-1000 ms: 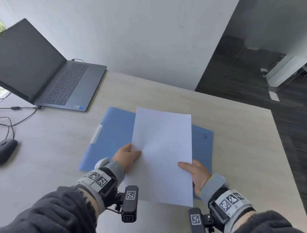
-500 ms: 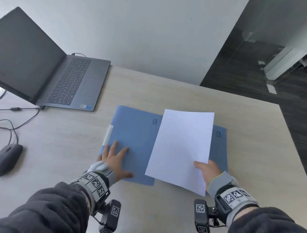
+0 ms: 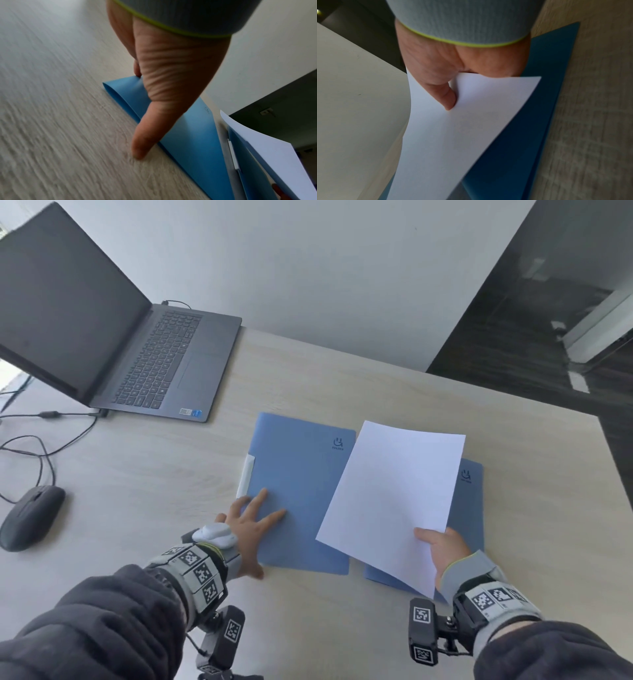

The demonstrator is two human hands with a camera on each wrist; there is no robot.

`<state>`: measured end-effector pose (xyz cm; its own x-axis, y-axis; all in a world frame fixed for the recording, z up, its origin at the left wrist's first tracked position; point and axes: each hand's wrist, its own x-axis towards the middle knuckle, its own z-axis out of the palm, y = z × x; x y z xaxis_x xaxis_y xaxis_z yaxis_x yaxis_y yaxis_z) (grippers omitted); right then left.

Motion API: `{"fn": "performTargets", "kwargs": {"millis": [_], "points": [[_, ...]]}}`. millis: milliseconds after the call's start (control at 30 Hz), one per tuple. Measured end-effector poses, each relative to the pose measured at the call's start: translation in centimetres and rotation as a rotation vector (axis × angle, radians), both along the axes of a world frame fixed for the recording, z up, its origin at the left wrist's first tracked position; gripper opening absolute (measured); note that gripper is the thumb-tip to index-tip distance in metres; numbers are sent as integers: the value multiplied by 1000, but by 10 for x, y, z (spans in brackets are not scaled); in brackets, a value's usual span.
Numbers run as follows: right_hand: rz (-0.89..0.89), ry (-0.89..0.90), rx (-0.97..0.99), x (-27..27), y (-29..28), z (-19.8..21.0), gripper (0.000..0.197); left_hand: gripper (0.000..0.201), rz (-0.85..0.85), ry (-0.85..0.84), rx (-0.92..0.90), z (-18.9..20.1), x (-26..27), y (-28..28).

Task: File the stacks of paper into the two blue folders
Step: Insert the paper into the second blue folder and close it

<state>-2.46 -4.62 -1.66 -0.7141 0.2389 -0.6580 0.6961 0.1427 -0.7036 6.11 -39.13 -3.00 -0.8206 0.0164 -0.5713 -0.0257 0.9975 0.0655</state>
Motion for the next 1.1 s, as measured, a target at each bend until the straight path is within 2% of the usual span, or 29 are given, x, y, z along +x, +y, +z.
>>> {"fn": "performTargets", "kwargs": {"millis": [133,267,400,533,600,700,733,833,966,1033,1100], "points": [[-25,-8,23,0,-3,0,13,96,-38,30,34,2,1,5],[-91,-14,3,-1,-3,0,9,89,-7,22,56,9,-1,7],[-206,13,6,-4,9,-6,51,96,166,78,164,19,-10,1],[-236,33,14,-3,13,0,45,89,416,167,336,32,-9,-5],[-177,54,41,-1,7,6,34,82,501,183,406,36,-5,-8],[-20,86,51,0,-11,7,6,77,540,220,484,31,1,-14],[52,97,51,-1,-19,6,4,76,551,232,507,29,4,-16],[200,68,59,-5,-39,-2,8,78,512,225,536,21,11,-15],[343,49,38,-14,-68,-10,6,94,367,158,448,10,30,-17],[372,41,39,-15,-74,-10,8,97,289,93,385,7,36,-18],[378,22,28,-17,-78,-13,13,93,282,46,366,8,40,-20]]}}
